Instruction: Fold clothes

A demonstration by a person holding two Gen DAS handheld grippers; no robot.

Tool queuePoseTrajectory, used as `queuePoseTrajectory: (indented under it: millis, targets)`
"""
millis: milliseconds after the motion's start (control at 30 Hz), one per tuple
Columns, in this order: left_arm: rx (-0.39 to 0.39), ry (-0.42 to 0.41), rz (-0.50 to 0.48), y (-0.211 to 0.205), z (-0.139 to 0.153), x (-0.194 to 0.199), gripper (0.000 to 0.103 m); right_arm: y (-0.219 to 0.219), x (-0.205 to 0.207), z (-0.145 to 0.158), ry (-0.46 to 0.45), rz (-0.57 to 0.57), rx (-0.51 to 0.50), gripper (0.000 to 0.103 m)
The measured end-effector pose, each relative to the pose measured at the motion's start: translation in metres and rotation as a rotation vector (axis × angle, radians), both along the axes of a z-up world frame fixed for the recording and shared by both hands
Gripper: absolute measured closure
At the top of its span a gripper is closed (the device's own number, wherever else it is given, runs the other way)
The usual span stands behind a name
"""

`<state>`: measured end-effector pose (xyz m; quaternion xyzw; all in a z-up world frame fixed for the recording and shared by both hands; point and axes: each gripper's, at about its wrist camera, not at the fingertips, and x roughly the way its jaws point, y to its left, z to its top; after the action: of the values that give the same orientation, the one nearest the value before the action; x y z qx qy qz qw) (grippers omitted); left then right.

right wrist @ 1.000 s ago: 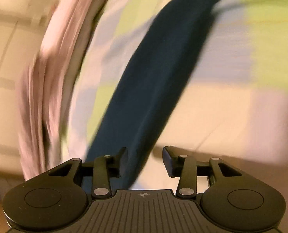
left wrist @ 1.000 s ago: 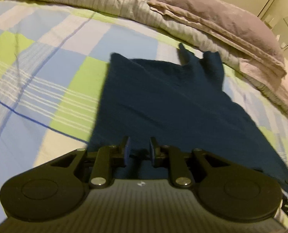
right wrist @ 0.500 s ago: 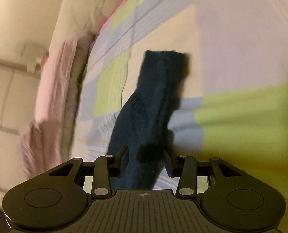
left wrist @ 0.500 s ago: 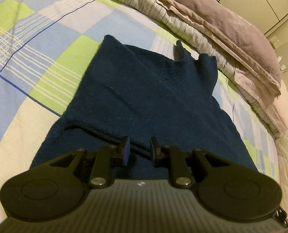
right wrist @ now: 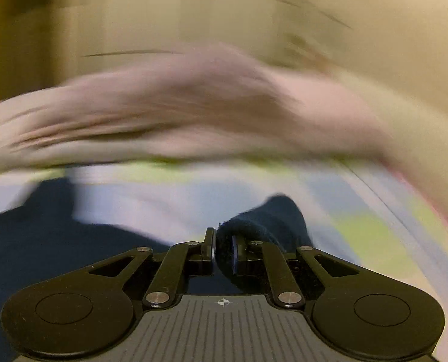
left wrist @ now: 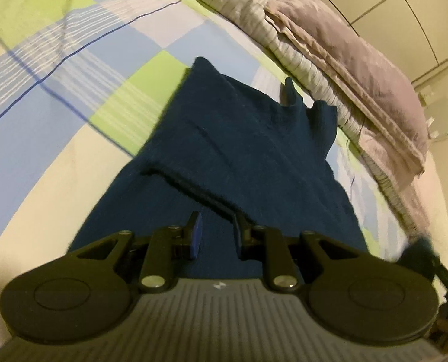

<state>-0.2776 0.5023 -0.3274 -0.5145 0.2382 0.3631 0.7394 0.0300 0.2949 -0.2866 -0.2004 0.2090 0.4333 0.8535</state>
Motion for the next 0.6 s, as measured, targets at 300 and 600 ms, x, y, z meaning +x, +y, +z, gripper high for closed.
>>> queuePoseTrajectory:
  millis: [300,600]
  targets:
    - [-0.055,-0.017,-0.007,-0.008,-0.011,0.000,0.076,0.042,-0.155,-0.115,-0.107,0.458,-0.472,0.014]
    - [0.043,-0.019,-0.046,0.027,-0.014,0.059,0.060,-0.029,-0.058,-0.127,0.263,0.086,-0.449,0.014]
